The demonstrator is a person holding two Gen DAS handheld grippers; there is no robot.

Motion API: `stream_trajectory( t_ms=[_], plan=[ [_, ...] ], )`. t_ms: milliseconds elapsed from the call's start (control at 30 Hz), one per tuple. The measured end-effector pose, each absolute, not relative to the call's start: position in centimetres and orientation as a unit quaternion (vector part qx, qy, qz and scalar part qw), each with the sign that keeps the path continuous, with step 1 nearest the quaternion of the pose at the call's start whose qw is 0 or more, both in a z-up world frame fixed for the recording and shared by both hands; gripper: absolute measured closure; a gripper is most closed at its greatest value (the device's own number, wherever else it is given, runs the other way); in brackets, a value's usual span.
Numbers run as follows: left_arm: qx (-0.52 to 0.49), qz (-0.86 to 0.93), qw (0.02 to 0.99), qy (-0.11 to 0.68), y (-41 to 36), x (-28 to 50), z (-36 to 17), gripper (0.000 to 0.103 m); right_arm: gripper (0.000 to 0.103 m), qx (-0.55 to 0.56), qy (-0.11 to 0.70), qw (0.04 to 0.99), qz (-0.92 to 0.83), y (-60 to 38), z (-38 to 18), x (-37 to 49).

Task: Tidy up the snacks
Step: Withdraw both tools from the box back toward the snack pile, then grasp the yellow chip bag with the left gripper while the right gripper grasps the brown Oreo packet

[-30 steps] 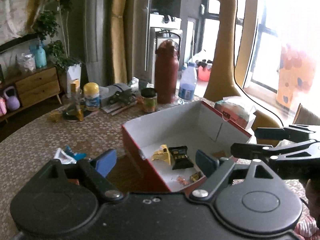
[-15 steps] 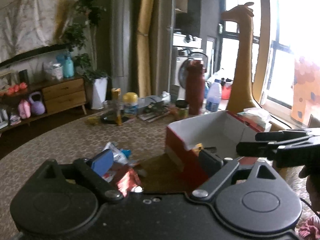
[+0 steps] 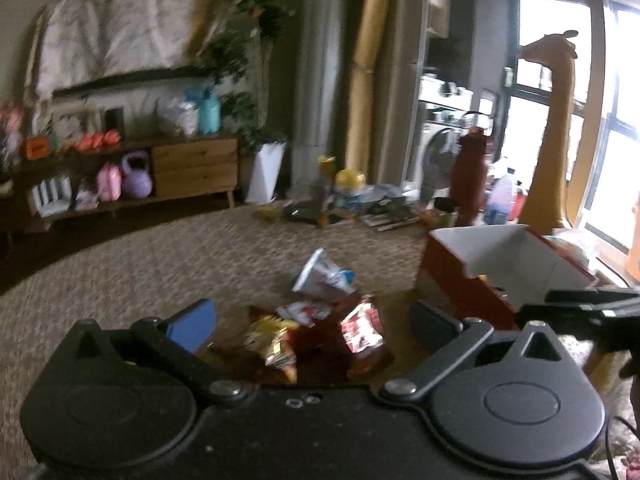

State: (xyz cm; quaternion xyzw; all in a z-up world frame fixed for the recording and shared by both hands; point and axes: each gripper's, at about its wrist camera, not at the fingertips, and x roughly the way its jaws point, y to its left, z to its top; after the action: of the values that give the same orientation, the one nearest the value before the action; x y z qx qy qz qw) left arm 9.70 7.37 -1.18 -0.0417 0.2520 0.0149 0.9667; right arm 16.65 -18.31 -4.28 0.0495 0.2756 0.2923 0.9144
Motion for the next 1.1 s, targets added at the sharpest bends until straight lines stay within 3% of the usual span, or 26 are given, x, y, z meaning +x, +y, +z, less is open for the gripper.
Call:
stream_trajectory(
  t_ms=[1100],
  plan=[
    [-0.005,0.012,0.934,0.357,11.4,19.8,-10.2,0.004,0.011,-0.102,0.343,0.889,0.285,-6.8,-13.2,25.2]
  ],
)
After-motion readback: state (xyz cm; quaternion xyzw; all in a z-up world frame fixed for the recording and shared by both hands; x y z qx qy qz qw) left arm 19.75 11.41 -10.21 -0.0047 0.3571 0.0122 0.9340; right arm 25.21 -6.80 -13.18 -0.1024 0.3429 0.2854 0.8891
